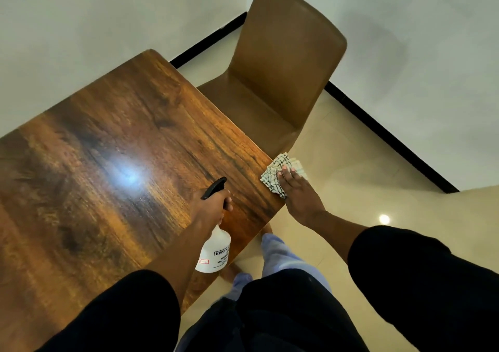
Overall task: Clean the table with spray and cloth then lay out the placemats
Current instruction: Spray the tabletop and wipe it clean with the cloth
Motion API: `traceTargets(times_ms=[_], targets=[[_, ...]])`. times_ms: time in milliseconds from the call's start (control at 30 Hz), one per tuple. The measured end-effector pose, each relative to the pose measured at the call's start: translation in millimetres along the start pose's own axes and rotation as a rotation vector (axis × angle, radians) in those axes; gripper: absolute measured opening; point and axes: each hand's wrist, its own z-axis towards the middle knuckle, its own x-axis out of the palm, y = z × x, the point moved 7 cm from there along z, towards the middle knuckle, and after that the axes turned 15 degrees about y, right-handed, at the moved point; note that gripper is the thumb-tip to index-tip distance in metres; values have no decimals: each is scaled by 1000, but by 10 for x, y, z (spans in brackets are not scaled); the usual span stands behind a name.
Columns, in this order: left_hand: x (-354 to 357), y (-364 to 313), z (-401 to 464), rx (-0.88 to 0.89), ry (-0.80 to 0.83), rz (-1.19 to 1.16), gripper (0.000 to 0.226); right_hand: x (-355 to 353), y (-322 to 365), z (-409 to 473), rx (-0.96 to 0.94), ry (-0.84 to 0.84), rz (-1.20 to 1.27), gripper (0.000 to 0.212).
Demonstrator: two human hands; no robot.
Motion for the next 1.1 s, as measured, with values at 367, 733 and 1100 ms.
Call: traceTargets(times_ms=[367,733,1100], targets=[[-85,-389,301,54,-173,-131,21,-638,494,964,-240,67,-146,68],[-229,-648,489,63,-354,-277,27,-1278,1166,2152,-332,154,-218,73],[-286,-703,407,62,-433,-382,21,-1783,1620,2865,-398,210,-361,72]])
